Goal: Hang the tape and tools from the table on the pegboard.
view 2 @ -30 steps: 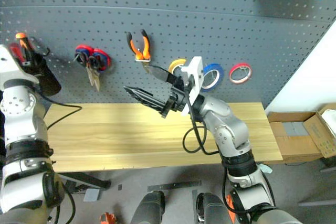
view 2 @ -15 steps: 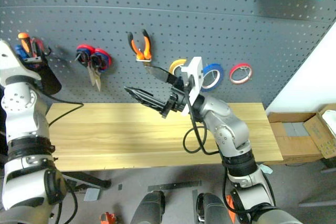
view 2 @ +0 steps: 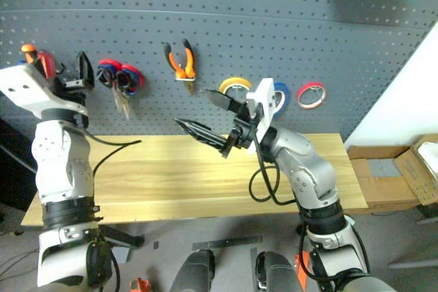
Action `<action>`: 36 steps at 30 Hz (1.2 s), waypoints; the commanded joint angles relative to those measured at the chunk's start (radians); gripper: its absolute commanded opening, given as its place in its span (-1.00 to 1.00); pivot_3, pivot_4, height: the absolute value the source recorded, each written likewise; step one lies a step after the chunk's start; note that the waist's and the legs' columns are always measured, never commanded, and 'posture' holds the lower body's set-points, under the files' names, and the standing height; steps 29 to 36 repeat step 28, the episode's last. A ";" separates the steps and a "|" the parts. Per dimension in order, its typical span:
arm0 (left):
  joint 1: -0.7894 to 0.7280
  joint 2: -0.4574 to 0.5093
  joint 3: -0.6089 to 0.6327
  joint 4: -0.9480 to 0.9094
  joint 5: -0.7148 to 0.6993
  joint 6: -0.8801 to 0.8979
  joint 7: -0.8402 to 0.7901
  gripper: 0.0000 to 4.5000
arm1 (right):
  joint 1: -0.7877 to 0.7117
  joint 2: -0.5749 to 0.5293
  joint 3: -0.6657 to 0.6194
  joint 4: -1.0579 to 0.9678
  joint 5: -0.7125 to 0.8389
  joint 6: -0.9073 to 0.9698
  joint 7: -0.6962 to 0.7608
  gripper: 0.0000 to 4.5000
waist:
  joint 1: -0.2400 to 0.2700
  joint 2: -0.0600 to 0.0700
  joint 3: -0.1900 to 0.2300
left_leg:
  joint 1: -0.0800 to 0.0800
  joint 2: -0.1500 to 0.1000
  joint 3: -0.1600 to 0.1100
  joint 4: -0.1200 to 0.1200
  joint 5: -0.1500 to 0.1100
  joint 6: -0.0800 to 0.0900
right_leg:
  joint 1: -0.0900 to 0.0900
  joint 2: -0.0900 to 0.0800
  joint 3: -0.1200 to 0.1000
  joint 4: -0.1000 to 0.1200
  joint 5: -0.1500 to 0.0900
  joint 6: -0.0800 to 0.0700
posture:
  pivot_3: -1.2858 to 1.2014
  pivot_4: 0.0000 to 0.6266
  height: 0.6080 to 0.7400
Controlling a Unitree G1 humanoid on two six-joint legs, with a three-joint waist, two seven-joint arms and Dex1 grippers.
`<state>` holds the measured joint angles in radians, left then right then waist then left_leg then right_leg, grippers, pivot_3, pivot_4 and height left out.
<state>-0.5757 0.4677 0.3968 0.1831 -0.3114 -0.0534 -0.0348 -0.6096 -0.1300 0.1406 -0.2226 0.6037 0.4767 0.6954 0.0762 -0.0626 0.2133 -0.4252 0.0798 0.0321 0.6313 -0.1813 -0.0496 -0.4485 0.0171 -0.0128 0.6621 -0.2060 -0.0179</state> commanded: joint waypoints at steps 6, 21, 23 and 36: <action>0.338 -0.309 -0.341 -0.357 -0.078 0.341 0.102 0.98 | 0.267 -0.072 -0.059 -0.099 -0.320 -0.052 -0.343 1.00 | 0.004 0.000 0.000 | 0.006 0.000 0.000 -0.001 0.000 0.000 | 0.007 0.000 0.000 -0.003 0.000 0.000 | 0.17 -1.00 1.00; 0.307 -0.302 -0.406 -0.214 0.073 0.352 0.097 0.98 | 0.390 -0.065 -0.122 -0.028 -0.459 -0.072 -0.535 1.00 | 0.005 0.000 0.000 | 0.005 0.000 0.001 -0.002 0.000 0.000 | 0.007 -0.001 -0.001 -0.005 0.000 0.000 | 0.14 -1.00 1.00; 0.302 -0.299 -0.409 -0.211 0.061 0.375 0.090 0.98 | 0.392 -0.057 -0.120 -0.024 -0.460 -0.074 -0.542 1.00 | 0.000 0.005 -0.035 | 0.005 0.000 0.001 -0.002 0.000 0.000 | 0.007 -0.001 -0.001 -0.005 0.000 0.000 | 0.14 -1.00 1.00; 0.300 -0.292 -0.433 -0.222 0.053 0.400 0.054 0.98 | 0.395 -0.046 -0.108 -0.002 -0.470 -0.085 -0.563 1.00 | -0.017 0.012 -0.097 | -0.005 -0.002 0.002 -0.002 -0.005 -0.005 | -0.001 0.000 -0.001 -0.010 0.003 -0.004 | 0.14 -1.00 1.00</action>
